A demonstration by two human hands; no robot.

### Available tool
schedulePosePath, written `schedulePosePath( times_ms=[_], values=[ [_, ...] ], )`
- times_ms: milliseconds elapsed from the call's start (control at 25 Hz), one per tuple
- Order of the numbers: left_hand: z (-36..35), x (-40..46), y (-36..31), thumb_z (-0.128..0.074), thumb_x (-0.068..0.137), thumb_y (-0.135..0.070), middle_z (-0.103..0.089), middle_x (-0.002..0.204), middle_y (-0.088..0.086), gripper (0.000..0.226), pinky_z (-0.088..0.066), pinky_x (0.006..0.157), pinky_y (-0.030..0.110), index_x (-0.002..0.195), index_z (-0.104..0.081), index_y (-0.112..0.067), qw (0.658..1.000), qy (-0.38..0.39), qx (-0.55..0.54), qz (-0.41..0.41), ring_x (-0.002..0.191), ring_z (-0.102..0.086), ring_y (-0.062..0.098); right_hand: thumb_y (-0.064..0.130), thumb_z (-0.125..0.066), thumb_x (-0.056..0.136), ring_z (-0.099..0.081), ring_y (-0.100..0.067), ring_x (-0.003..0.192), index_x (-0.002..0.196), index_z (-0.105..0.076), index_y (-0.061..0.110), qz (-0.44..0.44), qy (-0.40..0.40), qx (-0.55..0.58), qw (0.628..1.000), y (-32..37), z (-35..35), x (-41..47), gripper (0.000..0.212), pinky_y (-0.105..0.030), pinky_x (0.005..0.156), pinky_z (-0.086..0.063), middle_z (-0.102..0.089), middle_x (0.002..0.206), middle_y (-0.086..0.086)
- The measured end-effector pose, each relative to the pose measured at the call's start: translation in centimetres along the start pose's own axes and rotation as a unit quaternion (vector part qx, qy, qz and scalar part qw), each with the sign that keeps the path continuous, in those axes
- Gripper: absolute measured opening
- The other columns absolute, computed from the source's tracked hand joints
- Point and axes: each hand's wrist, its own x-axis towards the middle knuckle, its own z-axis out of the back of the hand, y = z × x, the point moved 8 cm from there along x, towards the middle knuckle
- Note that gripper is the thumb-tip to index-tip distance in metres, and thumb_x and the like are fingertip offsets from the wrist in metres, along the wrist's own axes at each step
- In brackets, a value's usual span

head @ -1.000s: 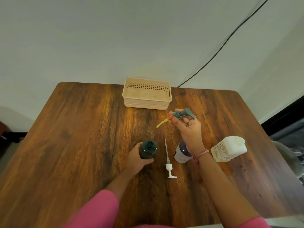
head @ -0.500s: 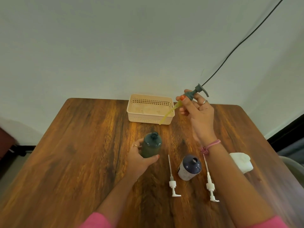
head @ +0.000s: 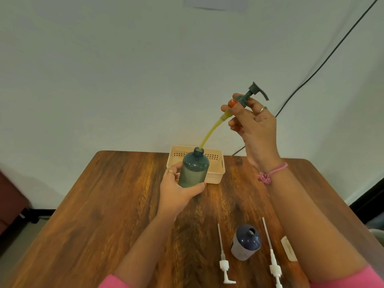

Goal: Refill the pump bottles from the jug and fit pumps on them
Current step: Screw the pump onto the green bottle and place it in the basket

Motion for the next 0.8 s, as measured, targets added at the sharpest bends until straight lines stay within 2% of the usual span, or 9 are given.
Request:
schedulePosePath(
  times_ms=[200, 400, 560, 680, 800],
  values=[
    [0.2, 0.5, -3.5, -0.09, 0.059, -0.028, -0.05, 0.122, -0.011, 0.075, -0.049, 0.086, 0.025, 0.117, -0.043, -0.038, 0.999, -0.006, -0.005, -0.039, 0.112, -0.048, 0.009, 0.02, -0.068, 0.086, -0.061, -0.01, 0.065, 0.116, -0.063, 0.009, 0.025, 0.035, -0.036, 0.998, 2.3, -1.5, 1.2, 0.032, -0.024, 0.067, -0.051, -0.075, 0.093, -0.009],
    [0.1, 0.9, -6.4, -0.089, 0.061, -0.027, -0.051, 0.123, -0.009, 0.075, -0.048, 0.078, 0.018, 0.12, -0.044, -0.037, 0.998, -0.002, -0.019, -0.066, 0.113, -0.05, 0.011, 0.028, -0.069, 0.084, -0.061, -0.008, 0.069, 0.114, -0.065, 0.014, 0.027, 0.061, -0.096, 0.993, 3.6, -2.2, 1.8, 0.033, -0.025, 0.069, -0.049, -0.076, 0.09, -0.002],
    [-0.1, 1.1, -8.4, -0.088, 0.061, -0.029, -0.051, 0.124, -0.008, 0.074, -0.054, 0.087, 0.028, 0.12, -0.044, -0.036, 0.996, -0.002, -0.019, -0.083, 0.113, -0.05, 0.012, 0.032, -0.069, 0.082, -0.066, -0.008, 0.08, 0.113, -0.066, 0.02, 0.02, 0.084, -0.151, 0.985, 4.3, -2.6, 2.0, 0.033, -0.023, 0.071, -0.046, -0.076, 0.09, 0.005],
    [-0.2, 1.1, -9.8, -0.088, 0.062, -0.029, -0.052, 0.121, -0.009, 0.071, -0.051, 0.08, 0.022, 0.118, -0.044, -0.036, 0.995, -0.003, -0.031, -0.093, 0.11, -0.05, 0.009, 0.03, -0.071, 0.081, -0.069, -0.007, 0.088, 0.112, -0.067, 0.02, 0.014, 0.104, -0.162, 0.981, 4.4, -2.8, 2.2, 0.033, -0.023, 0.071, -0.044, -0.075, 0.095, 0.003],
    [-0.3, 1.1, -11.0, -0.087, 0.063, -0.03, -0.052, 0.12, -0.01, 0.07, -0.048, 0.073, 0.016, 0.118, -0.045, -0.035, 0.994, 0.001, -0.03, -0.105, 0.107, -0.05, 0.008, 0.027, -0.074, 0.078, -0.068, -0.003, 0.09, 0.108, -0.07, 0.019, 0.012, 0.129, -0.169, 0.977, 4.4, -3.2, 2.4, 0.031, -0.016, 0.07, -0.047, -0.074, 0.097, 0.005]
  ],
)
